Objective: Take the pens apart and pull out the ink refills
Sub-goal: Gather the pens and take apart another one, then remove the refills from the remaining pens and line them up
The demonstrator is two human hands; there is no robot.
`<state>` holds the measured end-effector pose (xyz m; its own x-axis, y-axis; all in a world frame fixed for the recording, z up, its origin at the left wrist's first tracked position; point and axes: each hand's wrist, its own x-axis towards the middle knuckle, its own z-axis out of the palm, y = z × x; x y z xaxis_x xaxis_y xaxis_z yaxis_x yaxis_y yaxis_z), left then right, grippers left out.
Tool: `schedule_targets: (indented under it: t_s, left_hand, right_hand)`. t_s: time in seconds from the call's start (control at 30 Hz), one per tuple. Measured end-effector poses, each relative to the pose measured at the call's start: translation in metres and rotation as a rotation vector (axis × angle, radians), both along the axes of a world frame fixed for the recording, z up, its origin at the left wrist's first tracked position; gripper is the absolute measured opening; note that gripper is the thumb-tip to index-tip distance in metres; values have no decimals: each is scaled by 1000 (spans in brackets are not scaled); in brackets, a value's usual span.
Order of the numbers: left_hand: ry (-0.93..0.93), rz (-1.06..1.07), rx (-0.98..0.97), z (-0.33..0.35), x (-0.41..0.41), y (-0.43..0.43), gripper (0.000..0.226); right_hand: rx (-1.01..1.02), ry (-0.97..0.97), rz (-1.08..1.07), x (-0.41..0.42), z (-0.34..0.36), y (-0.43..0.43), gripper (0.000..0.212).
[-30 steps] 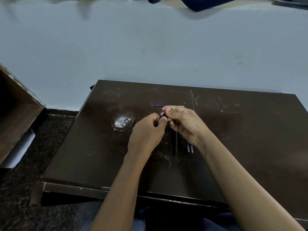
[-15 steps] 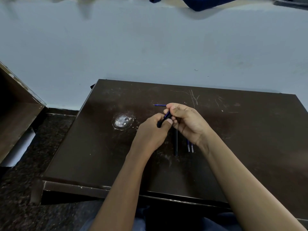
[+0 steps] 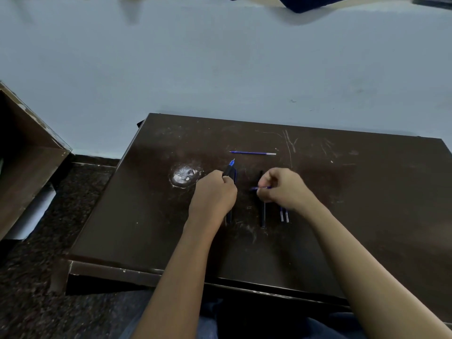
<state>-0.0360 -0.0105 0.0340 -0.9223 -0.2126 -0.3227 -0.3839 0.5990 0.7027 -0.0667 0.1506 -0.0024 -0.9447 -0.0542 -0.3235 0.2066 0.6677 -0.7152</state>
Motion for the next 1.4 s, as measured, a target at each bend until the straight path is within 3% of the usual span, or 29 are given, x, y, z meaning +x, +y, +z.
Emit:
schedule_targets:
  t_s: [0.23,0.37,0.53,0.67,0.8,0.97,1.1,1.4]
  left_hand:
    - [51,39,73,3,2,1,26]
    - [66,42,167,4,4,4,23]
    - [48,1,44,5,2,3,31]
    - [22,14,73,4,1,3,30]
    - [24,-3,136,0,0,3,25]
    - [-20,-139,103,3,2,4,23]
    - [-47,-218,56,7,3,7,26]
    - [-26,-178,51,9,5,12,33]
  right_hand:
    - [365,18,395,10,-10,-16,18]
    - [415,4,482,12,-15,-21,17]
    - [422,9,488,13,-20,-23,19]
    - [369,-12,443,10,-21,-20,18]
    - [49,57,141,6,-9,-13,6]
    - [-779,-186,-187,9,13,-23,14]
    - [-857,-200,-286,11,19,-33,17]
    - [-1017,-334,-508,12,27,-36,17]
